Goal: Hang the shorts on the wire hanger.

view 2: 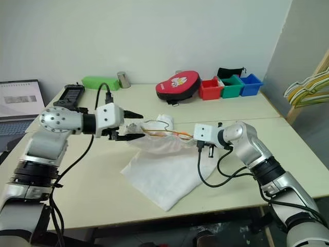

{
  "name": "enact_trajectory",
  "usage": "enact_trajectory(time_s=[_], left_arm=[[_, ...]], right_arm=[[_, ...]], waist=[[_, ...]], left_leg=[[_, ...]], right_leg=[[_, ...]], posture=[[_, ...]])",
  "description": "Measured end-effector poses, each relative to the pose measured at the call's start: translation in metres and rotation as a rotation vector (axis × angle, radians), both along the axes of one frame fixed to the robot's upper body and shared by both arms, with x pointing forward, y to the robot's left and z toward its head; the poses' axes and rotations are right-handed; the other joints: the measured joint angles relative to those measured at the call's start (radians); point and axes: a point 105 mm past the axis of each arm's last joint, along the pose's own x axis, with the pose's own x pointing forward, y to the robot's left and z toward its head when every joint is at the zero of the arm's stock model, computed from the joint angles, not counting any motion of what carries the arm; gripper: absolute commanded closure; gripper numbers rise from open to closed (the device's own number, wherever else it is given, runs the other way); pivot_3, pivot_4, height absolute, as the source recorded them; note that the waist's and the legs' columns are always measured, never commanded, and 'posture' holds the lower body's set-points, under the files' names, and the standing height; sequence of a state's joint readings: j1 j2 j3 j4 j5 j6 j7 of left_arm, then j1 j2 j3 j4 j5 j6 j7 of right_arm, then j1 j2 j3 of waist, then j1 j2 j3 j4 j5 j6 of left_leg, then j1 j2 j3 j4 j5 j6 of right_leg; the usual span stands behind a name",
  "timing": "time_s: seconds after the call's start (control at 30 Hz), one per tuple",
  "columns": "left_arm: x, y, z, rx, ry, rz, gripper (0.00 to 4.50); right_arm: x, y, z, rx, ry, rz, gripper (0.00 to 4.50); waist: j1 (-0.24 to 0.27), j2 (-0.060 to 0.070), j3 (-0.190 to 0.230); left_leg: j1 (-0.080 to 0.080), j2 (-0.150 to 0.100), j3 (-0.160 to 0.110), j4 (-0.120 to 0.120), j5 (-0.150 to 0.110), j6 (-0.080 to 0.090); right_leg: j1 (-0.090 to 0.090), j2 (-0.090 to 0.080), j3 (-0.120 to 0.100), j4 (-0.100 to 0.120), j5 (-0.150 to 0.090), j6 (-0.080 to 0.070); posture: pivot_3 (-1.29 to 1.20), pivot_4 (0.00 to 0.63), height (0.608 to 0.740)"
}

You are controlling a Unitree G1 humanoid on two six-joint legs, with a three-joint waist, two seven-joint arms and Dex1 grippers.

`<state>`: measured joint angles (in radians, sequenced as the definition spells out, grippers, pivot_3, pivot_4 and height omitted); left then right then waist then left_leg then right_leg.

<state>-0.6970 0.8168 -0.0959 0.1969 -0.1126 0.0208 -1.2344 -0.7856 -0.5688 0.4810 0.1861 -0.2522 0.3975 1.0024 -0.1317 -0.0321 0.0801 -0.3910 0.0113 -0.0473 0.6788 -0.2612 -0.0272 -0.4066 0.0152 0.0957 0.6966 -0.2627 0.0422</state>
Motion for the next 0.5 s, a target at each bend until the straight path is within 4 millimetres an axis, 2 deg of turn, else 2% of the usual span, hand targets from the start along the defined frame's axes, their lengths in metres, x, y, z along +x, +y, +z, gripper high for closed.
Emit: enact_trajectory(time_s=[0.07,0.2,0.3,0.4,0.5], left_arm=[[-0.001,0.001,0.001,-0.007,0.009,0.002,0.03],[-0.005,0.0,0.005,-0.032,0.036,-0.007,0.01],[-0.007,0.003,0.011,-0.087,0.071,0.015,0.01],[-0.01,0.01,0.019,-0.113,0.08,0.052,0.01],[-0.01,0.006,0.025,-0.179,0.088,0.064,0.01]], right_arm=[[-0.001,0.0,0.002,0.012,-0.002,-0.009,4.5],[-0.002,-0.003,0.005,0.037,0.0,-0.035,4.5],[-0.011,-0.007,0.002,0.107,0.047,-0.088,4.5],[-0.02,-0.022,-0.008,0.179,0.114,-0.205,4.5],[-0.024,-0.033,-0.009,0.281,0.146,-0.348,4.5]], waist=[[-0.003,0.0,0.0],[-0.006,0.0,0.0],[-0.006,0.0,0.0],[-0.007,0.0,0.0],[-0.008,0.0,0.0]], left_leg=[[0.0,0.0,0.0,0.0,0.0,0.0],[0.0,0.0,0.0,0.0,0.0,0.0],[0.0,0.0,-0.001,0.0,0.0,0.0],[0.0,0.0,-0.001,0.0,0.0,0.0],[0.0,0.0,-0.001,0.001,0.0,0.0]], right_leg=[[0.0,0.0,0.0,0.0,0.0,0.001],[0.0,0.0,0.0,0.0,0.0,0.001],[0.0,0.0,-0.001,0.0,-0.001,0.001],[0.0,0.0,0.0,0.0,-0.001,0.001],[0.0,0.0,0.0,0.0,-0.003,0.005]], posture=[[-0.04,0.0,0.74],[-0.06,0.0,0.74],[-0.08,0.0,0.74],[-0.11,0.0,0.74],[-0.14,0.0,0.74]])
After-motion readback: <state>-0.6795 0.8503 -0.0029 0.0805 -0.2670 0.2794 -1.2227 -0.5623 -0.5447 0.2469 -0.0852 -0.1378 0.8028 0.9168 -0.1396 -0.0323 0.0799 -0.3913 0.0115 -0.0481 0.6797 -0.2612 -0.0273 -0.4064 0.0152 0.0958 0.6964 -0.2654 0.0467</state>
